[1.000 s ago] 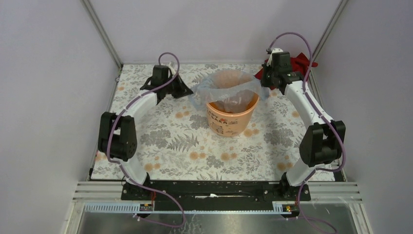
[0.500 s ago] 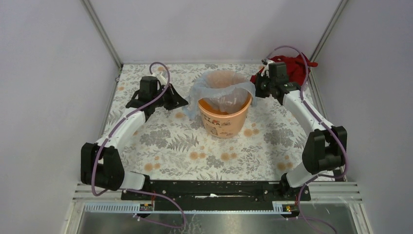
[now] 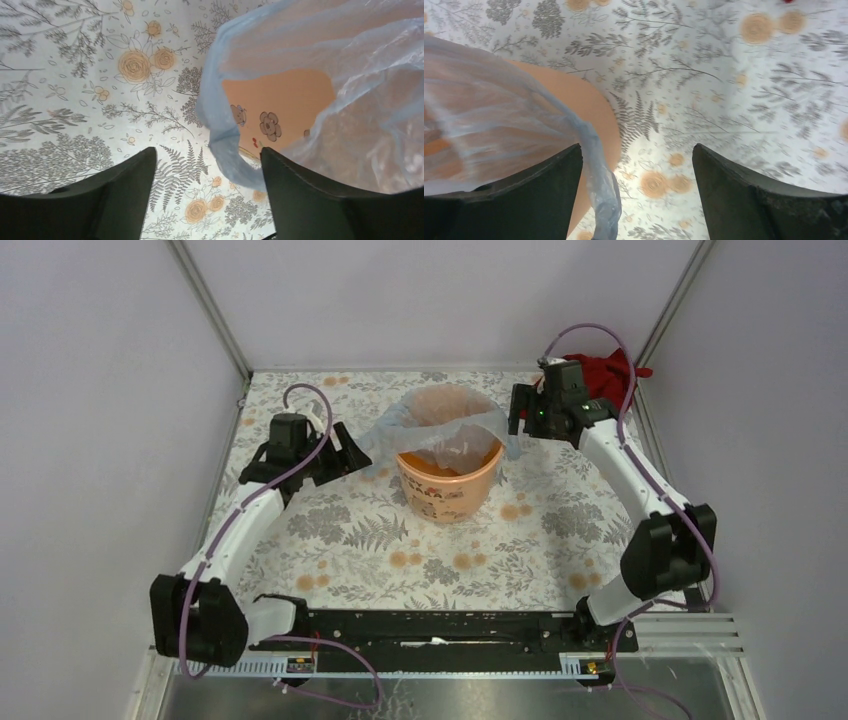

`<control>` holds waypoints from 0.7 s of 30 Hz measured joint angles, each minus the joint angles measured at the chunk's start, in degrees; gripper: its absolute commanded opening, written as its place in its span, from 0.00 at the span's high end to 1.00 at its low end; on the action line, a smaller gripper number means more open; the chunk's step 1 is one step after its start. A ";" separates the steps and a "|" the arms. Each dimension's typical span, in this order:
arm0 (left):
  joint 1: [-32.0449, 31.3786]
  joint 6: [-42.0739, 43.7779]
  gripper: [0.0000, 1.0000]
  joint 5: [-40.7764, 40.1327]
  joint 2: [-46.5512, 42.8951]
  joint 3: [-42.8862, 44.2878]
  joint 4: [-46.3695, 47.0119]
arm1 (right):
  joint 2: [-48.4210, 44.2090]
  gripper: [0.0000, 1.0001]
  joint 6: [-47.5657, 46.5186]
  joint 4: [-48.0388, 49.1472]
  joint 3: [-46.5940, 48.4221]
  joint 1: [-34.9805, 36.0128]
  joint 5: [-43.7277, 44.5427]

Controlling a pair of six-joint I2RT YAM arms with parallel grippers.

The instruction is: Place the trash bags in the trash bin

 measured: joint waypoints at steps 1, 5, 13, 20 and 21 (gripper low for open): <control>0.04 0.09 0.13 -0.57 -1.11 0.00 -0.66 | -1.25 0.10 -0.28 -1.36 0.00 -0.02 1.40; 0.09 -0.09 0.07 -2.89 -8.00 0.00 -3.41 | -9.35 0.09 -1.14 -4.74 -0.11 -0.02 4.98; -0.42 0.50 0.05 2.69 -20.90 0.00 -1.92 | -22.01 0.17 -2.95 -3.08 -4.74 -0.02 -3.56; -9.57 4.31 0.15 4.48 -14.71 -0.02 -0.76 | -21.07 0.37 -4.70 -0.35 -9.99 0.02 -16.92; -10.84 4.96 0.16 4.11 -13.92 -0.02 -0.87 | -20.87 0.39 -4.98 -0.20 -9.99 0.02 -17.73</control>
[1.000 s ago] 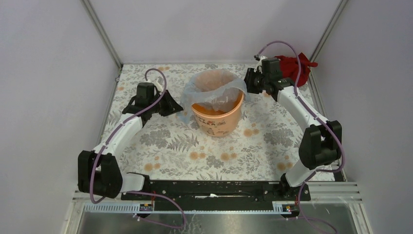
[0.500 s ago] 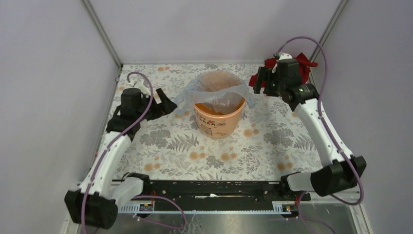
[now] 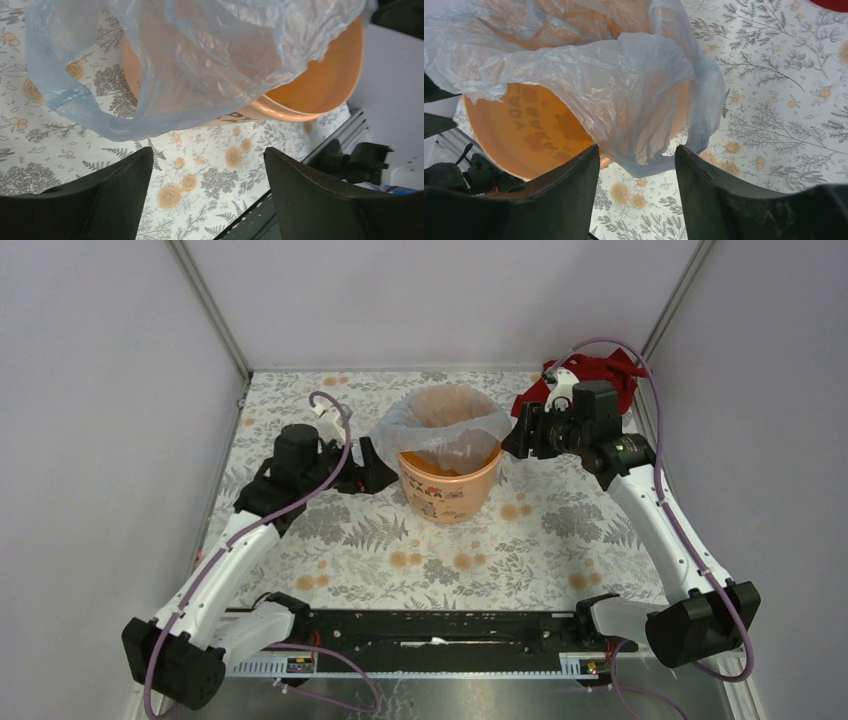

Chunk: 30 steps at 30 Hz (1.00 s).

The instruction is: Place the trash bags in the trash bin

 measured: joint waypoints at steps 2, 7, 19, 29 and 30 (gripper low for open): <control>-1.77 1.73 0.18 -1.31 1.36 0.04 -0.50 | 0.07 0.42 -0.46 0.24 -0.02 0.00 -1.31; -2.56 4.98 0.22 -5.60 4.09 1.25 -2.80 | -0.07 0.43 -1.01 0.96 -0.70 0.00 -2.47; -3.23 9.66 0.31 -10.01 7.87 6.86 -3.58 | -0.52 0.52 -1.22 1.42 -2.14 0.00 -3.45; -3.41 11.32 0.79 -9.16 12.39 8.79 -4.31 | -0.57 0.87 -1.14 1.97 -2.51 0.00 -4.79; -3.43 11.26 0.82 -8.96 12.37 8.79 -4.33 | -0.59 0.89 -1.14 1.95 -2.54 0.00 -4.87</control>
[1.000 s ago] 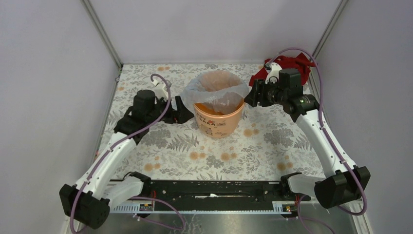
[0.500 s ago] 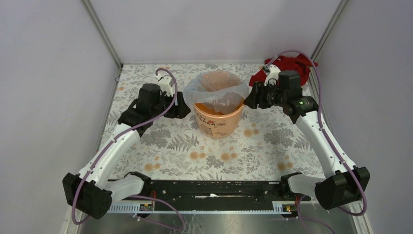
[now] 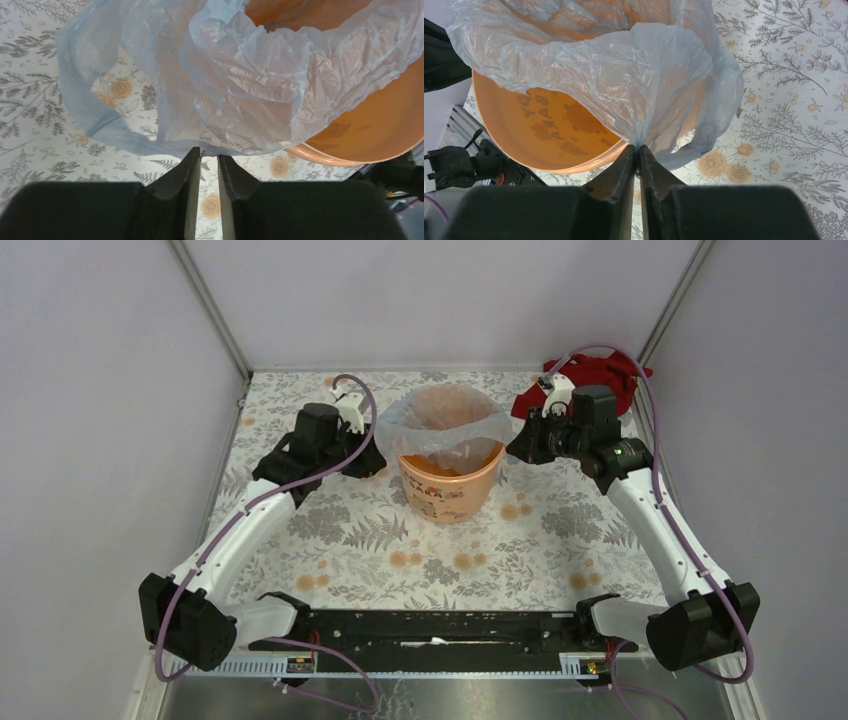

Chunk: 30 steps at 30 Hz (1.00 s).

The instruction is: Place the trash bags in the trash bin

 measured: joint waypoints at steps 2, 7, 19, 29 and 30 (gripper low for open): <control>-0.02 -0.07 0.88 0.68 -0.31 0.00 -0.11 | -0.33 0.92 0.15 -0.24 -0.11 0.00 -0.02; -0.07 -1.16 1.00 3.10 -3.17 -0.13 -1.25 | -2.97 1.00 0.70 -1.88 -1.05 0.00 -1.01; -1.07 -8.41 1.00 11.72 -10.16 -9.18 -2.05 | -10.21 1.00 2.99 -5.90 -7.02 0.00 -2.25; -1.90 -13.18 1.00 13.18 -12.72 -14.16 -4.04 | -13.18 1.00 4.07 -8.94 -10.78 0.00 -1.05; -1.90 -13.35 1.00 13.00 -12.81 -14.16 -4.28 | -13.38 1.00 4.11 -9.11 -10.97 0.00 -0.61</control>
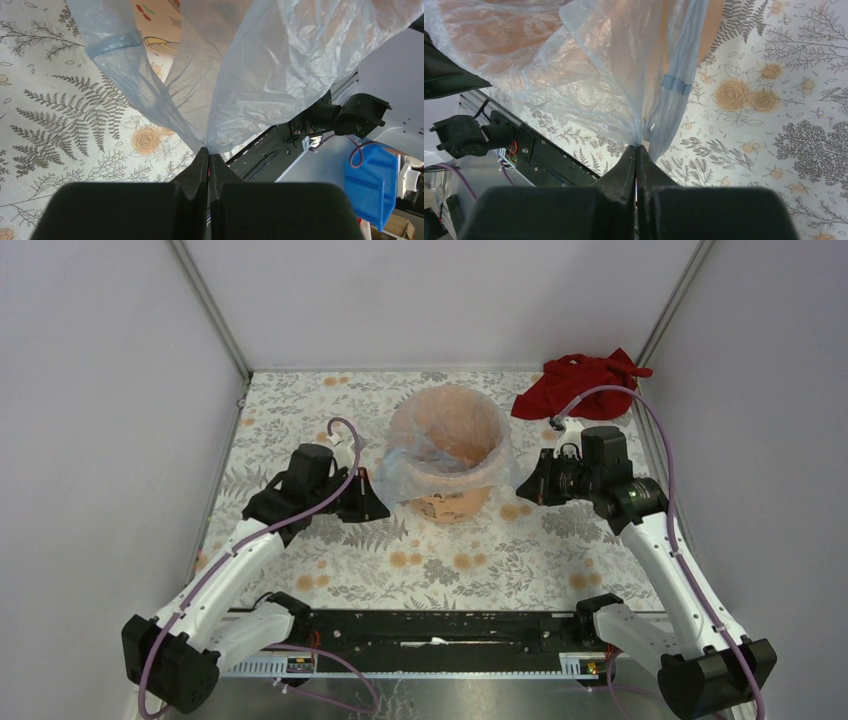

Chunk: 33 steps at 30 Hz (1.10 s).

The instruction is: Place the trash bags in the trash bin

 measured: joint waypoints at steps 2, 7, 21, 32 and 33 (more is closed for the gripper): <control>0.00 -0.33 1.00 -0.72 0.00 0.00 -0.09 | -0.48 1.00 0.44 0.55 -0.98 0.00 0.85; -0.02 -2.36 1.00 -2.62 2.03 -2.56 4.02 | 0.57 1.00 2.67 4.98 -5.42 0.00 2.67; -0.04 -8.74 0.43 -8.48 3.41 -11.37 12.61 | 3.78 0.29 5.49 9.68 -8.70 0.00 4.09; 6.93 -4.33 0.17 -16.09 -4.35 1.95 2.47 | 3.15 0.30 4.42 4.98 3.52 0.00 16.31; 8.37 -4.39 0.19 -16.17 -4.11 2.23 3.04 | 4.42 0.31 4.52 5.29 3.85 0.00 16.79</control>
